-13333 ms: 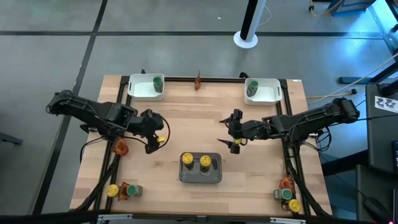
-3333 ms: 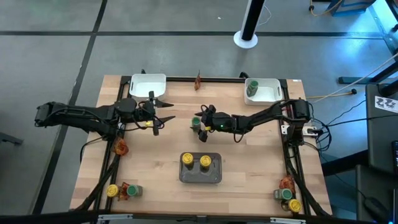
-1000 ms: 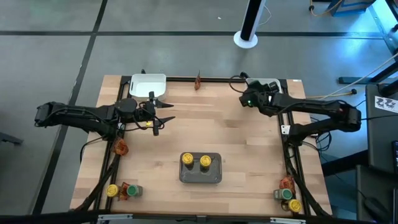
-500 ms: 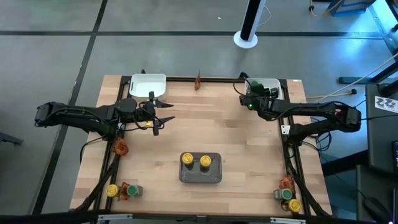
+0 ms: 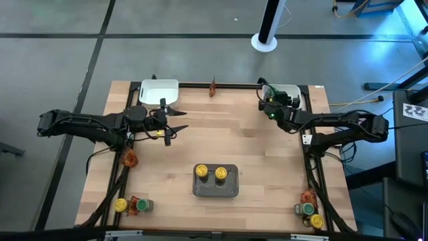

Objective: Sort spices by type
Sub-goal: Put the top center green seasoning bottle into the right white bin, then put the left green seasoning bottle into the right white bin

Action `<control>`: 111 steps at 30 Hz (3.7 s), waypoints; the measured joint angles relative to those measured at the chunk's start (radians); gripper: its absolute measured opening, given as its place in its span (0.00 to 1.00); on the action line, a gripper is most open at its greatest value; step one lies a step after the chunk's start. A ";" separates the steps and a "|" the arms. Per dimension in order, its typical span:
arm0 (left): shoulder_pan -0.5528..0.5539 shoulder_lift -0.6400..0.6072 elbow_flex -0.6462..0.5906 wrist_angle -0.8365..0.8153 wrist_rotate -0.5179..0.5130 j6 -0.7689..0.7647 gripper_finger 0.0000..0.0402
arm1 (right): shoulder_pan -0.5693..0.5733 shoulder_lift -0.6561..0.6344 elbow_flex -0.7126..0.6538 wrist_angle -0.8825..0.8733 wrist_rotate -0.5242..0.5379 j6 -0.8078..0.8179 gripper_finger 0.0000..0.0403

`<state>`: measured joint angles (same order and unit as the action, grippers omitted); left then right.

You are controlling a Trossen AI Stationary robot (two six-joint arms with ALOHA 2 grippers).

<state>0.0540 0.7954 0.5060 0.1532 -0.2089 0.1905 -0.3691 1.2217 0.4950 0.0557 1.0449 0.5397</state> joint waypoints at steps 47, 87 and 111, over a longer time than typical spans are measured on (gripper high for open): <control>0.000 0.000 0.000 0.000 0.000 0.000 0.56 | -0.069 0.258 0.010 0.155 -0.078 0.058 0.70; -0.033 -0.002 0.001 -0.017 0.000 -0.084 0.98 | 0.063 -0.242 0.010 0.208 -0.699 -0.481 0.74; -0.368 0.342 0.496 -0.666 0.000 -0.201 0.99 | 0.239 -0.242 0.010 0.494 -0.820 -0.618 0.74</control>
<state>-0.3138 1.1371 1.0023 -0.5131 -0.2087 -0.0109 -0.1303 0.9794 0.5053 0.5498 0.2250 -0.0783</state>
